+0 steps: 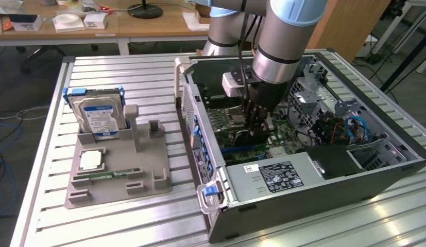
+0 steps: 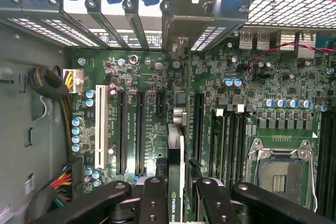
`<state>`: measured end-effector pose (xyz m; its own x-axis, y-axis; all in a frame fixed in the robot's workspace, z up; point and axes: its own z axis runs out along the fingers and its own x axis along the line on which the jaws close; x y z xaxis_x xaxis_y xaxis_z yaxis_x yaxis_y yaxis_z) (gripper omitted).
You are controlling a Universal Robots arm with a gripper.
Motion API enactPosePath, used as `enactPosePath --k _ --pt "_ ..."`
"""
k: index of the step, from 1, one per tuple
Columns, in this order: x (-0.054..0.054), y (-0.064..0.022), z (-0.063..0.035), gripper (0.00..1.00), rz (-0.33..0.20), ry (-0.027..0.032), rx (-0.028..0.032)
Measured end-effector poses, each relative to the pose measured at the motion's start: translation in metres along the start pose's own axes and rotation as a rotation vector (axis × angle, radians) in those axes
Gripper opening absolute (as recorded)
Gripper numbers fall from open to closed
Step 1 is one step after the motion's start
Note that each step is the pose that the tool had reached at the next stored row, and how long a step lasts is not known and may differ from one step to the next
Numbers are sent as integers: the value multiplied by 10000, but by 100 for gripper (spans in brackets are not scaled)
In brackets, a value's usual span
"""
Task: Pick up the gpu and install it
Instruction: 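Insert the gpu into the slot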
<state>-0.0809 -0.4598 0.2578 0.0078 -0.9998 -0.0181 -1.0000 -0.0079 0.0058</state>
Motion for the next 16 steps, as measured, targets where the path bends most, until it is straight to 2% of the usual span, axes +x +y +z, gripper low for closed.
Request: enactPosePath --k 16 --pt "-8 5 8 26 83 1 1"
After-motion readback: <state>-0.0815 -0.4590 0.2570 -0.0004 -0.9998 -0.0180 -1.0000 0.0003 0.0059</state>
